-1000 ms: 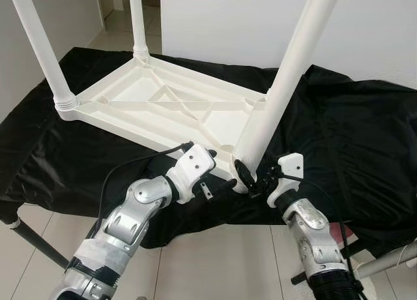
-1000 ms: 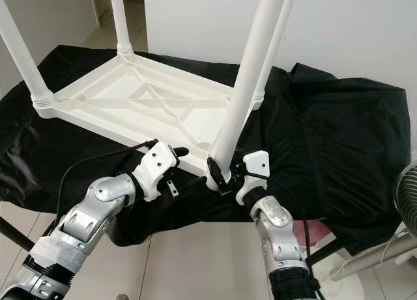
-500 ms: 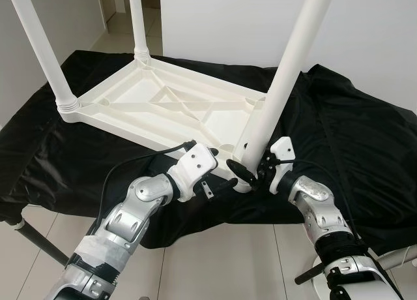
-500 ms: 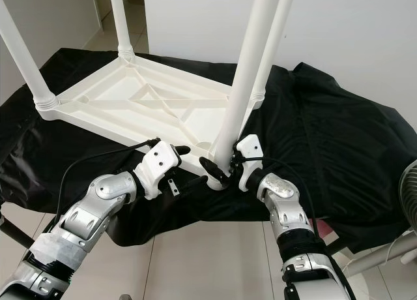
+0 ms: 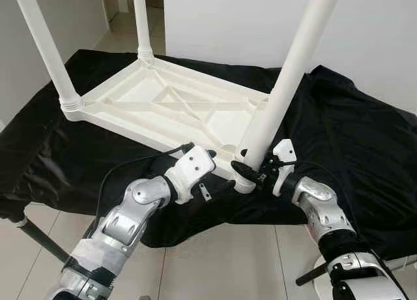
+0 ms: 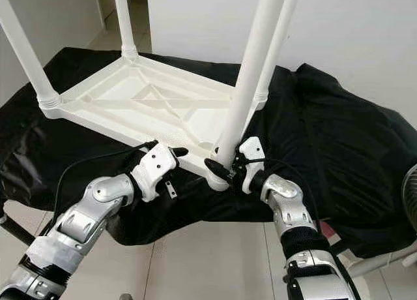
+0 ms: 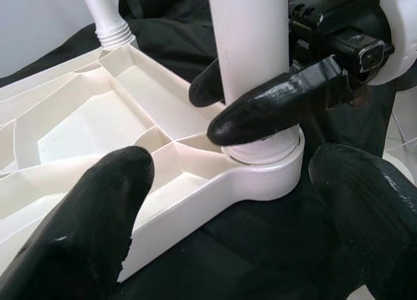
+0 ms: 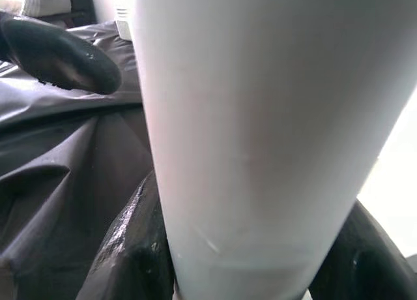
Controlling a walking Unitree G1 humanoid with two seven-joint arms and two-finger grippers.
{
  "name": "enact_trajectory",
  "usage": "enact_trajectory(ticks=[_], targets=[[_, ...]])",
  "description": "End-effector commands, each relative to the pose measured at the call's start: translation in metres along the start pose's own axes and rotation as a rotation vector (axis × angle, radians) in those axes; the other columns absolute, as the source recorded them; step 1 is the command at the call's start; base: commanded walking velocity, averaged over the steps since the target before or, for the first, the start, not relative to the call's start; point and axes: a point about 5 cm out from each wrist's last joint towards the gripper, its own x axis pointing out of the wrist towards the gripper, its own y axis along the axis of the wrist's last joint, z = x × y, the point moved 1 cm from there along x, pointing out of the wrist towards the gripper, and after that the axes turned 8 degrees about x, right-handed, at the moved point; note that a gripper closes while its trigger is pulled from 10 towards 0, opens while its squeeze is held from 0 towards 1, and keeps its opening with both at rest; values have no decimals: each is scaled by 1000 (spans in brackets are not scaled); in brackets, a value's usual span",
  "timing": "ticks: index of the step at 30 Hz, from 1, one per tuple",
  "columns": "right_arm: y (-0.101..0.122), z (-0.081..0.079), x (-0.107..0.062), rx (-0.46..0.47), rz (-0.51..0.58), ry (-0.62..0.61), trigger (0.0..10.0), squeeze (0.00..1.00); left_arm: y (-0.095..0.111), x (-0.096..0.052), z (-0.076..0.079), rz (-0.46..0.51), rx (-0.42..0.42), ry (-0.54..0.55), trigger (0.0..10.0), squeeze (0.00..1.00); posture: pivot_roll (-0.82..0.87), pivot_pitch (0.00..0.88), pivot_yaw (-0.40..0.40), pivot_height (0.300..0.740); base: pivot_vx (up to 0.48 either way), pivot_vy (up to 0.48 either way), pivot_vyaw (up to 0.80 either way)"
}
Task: Building children table
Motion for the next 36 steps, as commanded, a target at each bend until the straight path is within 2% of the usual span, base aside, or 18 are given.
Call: enact_trajectory(ticks=[1, 7, 9, 12, 13, 14, 18, 20, 21, 23, 25, 27, 29, 31, 34, 35, 36], targets=[[0, 2, -7, 19, 23, -24, 10000, 0, -2, -2, 4, -11, -1, -28, 10000, 0, 12, 5, -76, 740, 0, 0, 0], [5, -1, -10, 21, 83, -77, 10000, 0, -3, -4, 5, -15, -5, -30, 10000, 0, 10, 16, -80, 740, 0, 0, 0], [10, -9, -10, 34, 152, -204, 10000, 0, -4, -5, 7, -19, -15, -30, 10000, 0, 8, 25, -81, 740, 0, 0, 0], [12, -13, -10, 41, 177, -243, 10000, 0, -4, -5, 8, -20, -18, -30, 10000, 0, 8, 25, -81, 740, 0, 0, 0], [12, -17, -10, 49, 197, -291, 10000, 0, -5, -6, 9, -22, -20, -31, 10000, 0, 7, 25, -82, 740, 0, 0, 0], [10, -21, -9, 54, 203, -361, 10000, 0, -5, -5, 9, -22, -21, -31, 10000, 0, 5, 23, -84, 740, 0, 0, 0], [7, -26, -9, 86, 221, -457, 10000, 0, -5, -5, 9, -22, -22, -31, 10000, 0, 4, 23, -86, 740, 0, 0, 0], [2, -31, -9, 113, 224, -590, 10000, 0, -5, -4, 9, -21, -23, -29, 10000, 0, 2, 22, -91, 740, 0, 0, 0], [2, -31, -9, 113, 224, -590, 10000, 0, -5, -4, 9, -21, -23, -29, 10000, 0, 2, 22, -91, 740, 0, 0, 0], [-2, -36, -6, 111, 214, -724, 10000, 0, -5, -3, 10, -20, -22, -29, 10000, 0, 3, 23, -94, 740, 0, 0, 0], [-2, -36, -6, 111, 214, -724, 10000, 0, -5, -3, 10, -20, -22, -29, 10000, 0, 3, 23, -94, 740, 0, 0, 0], [0, -48, 2, 152, 229, -736, 10000, 0, -5, -4, 10, -21, -22, -31, 10000, 0, 1, 20, -93, 740, 0, 0, 0], [2, -52, 4, 167, 233, -727, 10000, 0, -5, -4, 11, -21, -23, -31, 10000, 0, 1, 20, -93, 740, 0, 0, 0], [5, -53, 2, 120, 222, -710, 10000, 0, -5, -5, 11, -23, -22, -34, 10000, 0, 2, 14, -94, 740, 0, 0, 0], [5, -51, 1, 130, 222, -711, 10000, 0, -6, -5, 11, -27, -18, -36, 10000, 0, 3, 11, -97, 740, 0, 0, 0], [4, -51, 1, 139, 223, -712, 10000, 761, -6, -5, 10, -27, -16, -36, 10000, 0, 3, 11, -97, 740, 0, 0, 0], [4, -51, 1, 139, 223, -712, 10000, 761, -6, -5, 10, -27, -16, -36, 10000, 0, 3, 11, -97, 740, 0, 0, 0]])
